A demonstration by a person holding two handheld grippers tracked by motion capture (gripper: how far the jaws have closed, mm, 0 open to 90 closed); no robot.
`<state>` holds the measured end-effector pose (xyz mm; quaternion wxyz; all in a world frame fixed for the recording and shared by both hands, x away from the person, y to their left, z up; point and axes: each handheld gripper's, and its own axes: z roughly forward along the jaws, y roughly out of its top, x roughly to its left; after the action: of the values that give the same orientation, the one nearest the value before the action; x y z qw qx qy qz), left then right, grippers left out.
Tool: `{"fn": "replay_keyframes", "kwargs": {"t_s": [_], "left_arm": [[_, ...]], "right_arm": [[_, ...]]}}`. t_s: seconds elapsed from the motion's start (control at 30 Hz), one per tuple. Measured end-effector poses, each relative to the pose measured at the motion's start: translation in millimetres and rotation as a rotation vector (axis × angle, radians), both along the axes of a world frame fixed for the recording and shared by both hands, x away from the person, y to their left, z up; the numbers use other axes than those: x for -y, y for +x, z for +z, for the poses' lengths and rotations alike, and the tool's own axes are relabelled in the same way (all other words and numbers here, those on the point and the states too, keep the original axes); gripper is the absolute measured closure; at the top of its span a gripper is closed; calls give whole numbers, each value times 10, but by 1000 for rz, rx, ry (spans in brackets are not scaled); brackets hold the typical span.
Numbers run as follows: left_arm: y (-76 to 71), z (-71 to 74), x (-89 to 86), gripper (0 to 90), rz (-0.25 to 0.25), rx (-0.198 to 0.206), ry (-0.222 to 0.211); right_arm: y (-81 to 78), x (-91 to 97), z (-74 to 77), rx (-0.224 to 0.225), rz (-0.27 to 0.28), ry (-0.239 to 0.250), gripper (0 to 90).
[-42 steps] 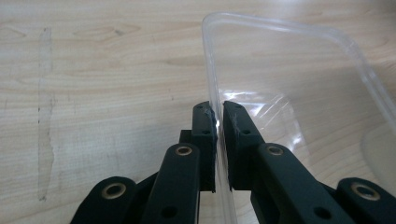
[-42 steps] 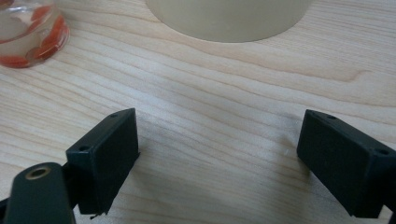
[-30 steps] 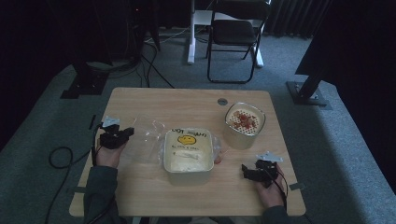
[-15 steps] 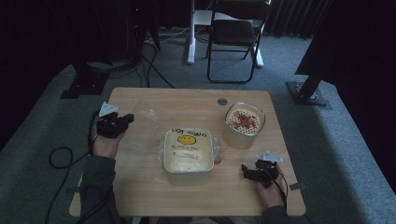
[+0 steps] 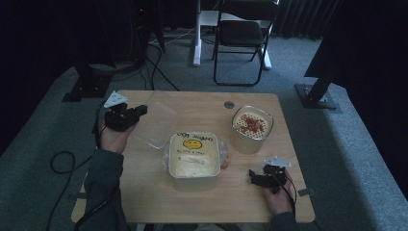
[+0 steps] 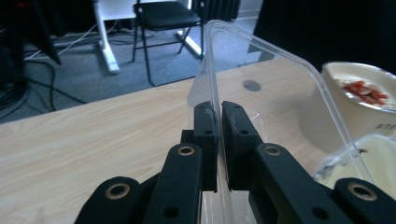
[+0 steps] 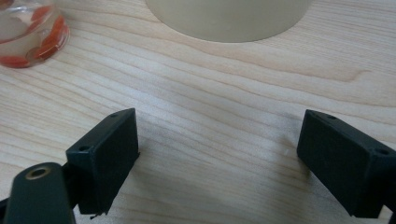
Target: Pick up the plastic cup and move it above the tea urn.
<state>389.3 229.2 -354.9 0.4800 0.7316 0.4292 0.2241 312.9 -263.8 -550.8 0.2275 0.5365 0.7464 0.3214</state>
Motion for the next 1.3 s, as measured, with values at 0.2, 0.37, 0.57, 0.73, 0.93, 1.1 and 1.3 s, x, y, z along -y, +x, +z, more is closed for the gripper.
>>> {"fn": "replay_keyframes", "kwargs": {"t_s": [0.2, 0.37, 0.57, 0.73, 0.93, 1.1, 1.3], "left_arm": [[28, 44, 243, 856, -75, -5, -14], [47, 48, 435, 856, -145, -20, -28], [17, 43, 668, 856, -209, -22, -3], [-18, 30, 828, 856, -252, -25, 2], [-41, -47, 975, 728, -348, -45, 9], [-54, -71, 986, 631, -360, -31, 5], [-61, -70, 959, 602, -360, -23, 19]], "right_arm": [[0, 0, 0, -1, 0, 0, 122], [0, 0, 0, -1, 0, 0, 122], [0, 0, 0, -1, 0, 0, 122], [0, 0, 0, 0, 0, 0, 122], [0, -1, 0, -1, -1, 1, 122], [0, -1, 0, -1, -1, 1, 122], [0, -1, 0, -1, -1, 1, 122]]}}
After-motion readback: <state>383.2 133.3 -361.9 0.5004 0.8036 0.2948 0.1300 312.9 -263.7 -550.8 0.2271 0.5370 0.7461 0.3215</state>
